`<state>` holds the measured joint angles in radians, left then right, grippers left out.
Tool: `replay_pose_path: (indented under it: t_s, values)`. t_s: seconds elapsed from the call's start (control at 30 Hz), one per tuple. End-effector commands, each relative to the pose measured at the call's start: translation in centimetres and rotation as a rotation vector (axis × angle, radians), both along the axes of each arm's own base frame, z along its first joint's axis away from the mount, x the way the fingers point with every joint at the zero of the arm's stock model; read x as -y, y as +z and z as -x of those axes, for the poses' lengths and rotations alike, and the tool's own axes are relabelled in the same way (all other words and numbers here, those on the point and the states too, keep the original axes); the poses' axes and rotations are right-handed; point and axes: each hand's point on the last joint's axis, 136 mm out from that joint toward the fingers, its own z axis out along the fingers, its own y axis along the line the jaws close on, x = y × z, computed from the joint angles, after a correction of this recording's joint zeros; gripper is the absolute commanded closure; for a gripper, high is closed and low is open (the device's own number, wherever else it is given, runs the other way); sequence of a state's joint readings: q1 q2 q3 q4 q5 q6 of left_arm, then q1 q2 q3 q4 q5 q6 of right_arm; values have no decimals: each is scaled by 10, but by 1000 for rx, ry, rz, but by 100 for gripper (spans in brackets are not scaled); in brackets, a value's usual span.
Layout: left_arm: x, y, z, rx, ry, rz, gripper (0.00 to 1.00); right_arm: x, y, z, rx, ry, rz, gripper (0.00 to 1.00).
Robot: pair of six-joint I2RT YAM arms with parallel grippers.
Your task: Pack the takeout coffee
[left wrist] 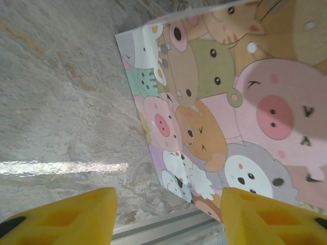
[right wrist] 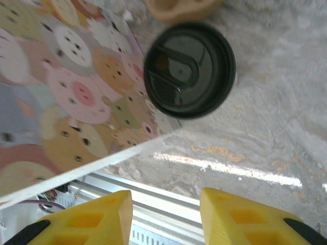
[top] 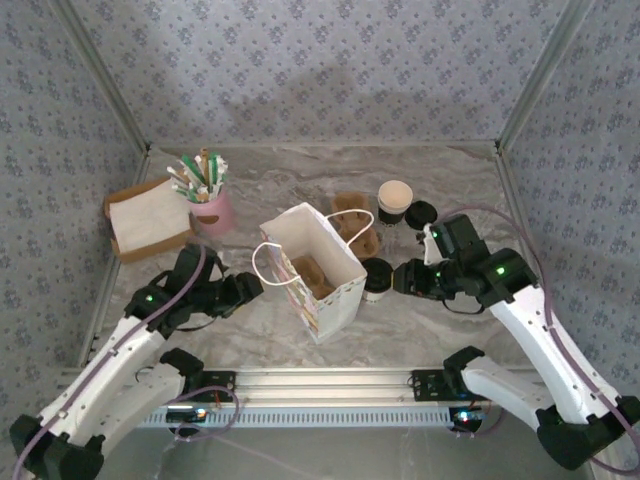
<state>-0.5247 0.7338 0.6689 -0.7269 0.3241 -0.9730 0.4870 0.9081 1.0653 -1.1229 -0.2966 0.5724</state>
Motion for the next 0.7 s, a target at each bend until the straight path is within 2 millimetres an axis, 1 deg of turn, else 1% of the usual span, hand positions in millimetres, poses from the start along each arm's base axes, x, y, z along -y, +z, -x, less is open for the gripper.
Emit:
replay_pose_path:
  t_s: [0.0, 0.13, 0.23, 0.4, 0.53, 0.67]
  values:
    - [13, 0, -12, 37, 21, 25, 44, -17, -15, 7, -40, 31, -74, 59]
    - [21, -10, -17, 33, 18, 18, 45, -33, -31, 11, -74, 60, -95, 58]
    - [21, -15, -25, 45, 33, 8, 45, -44, -40, 11, -83, 86, -82, 58]
    - [19, -13, -39, 70, 60, 10, 44, -60, -48, 7, -83, 122, -73, 58]
    - [12, -9, -55, 88, 105, 28, 44, -70, -52, 5, -88, 149, -64, 58]
    - [7, -5, -66, 105, 121, 27, 44, -81, -53, 3, -84, 171, -64, 58]
